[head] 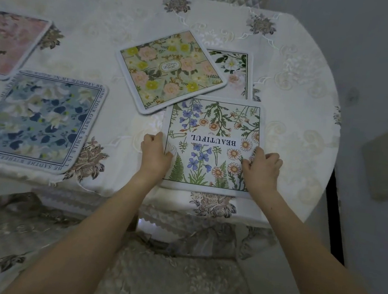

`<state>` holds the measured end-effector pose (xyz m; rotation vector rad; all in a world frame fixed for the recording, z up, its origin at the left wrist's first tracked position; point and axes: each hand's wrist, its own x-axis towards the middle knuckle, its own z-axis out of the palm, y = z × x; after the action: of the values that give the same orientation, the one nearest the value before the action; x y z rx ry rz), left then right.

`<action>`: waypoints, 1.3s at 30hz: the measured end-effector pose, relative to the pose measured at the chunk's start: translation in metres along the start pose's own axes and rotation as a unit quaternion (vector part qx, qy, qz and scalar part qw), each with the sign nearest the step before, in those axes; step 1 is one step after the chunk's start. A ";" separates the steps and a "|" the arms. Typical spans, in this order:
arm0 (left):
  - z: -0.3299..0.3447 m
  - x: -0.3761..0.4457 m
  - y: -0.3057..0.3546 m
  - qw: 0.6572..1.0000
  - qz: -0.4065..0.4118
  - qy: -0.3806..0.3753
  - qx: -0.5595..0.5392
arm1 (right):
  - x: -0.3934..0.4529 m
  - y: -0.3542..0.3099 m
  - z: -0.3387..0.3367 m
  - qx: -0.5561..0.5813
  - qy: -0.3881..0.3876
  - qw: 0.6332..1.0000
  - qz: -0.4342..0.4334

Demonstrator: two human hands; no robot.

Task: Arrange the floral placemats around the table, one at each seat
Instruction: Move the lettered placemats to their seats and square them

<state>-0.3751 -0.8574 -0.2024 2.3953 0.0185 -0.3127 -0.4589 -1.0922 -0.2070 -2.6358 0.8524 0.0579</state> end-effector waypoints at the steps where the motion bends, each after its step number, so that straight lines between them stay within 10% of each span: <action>1: -0.002 -0.003 -0.003 1.000 0.001 -0.005 0.000 | -0.006 0.000 0.002 -0.001 0.001 1.000 0.002; 39: -0.002 -0.027 -0.022 0.953 0.217 -0.060 0.201 | -0.042 -0.019 0.022 -0.038 -0.037 0.983 -0.176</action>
<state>-0.4032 -0.8382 -0.2093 2.6843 -0.6777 -0.2714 -0.4812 -1.0468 -0.2146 -2.7955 0.3579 0.0958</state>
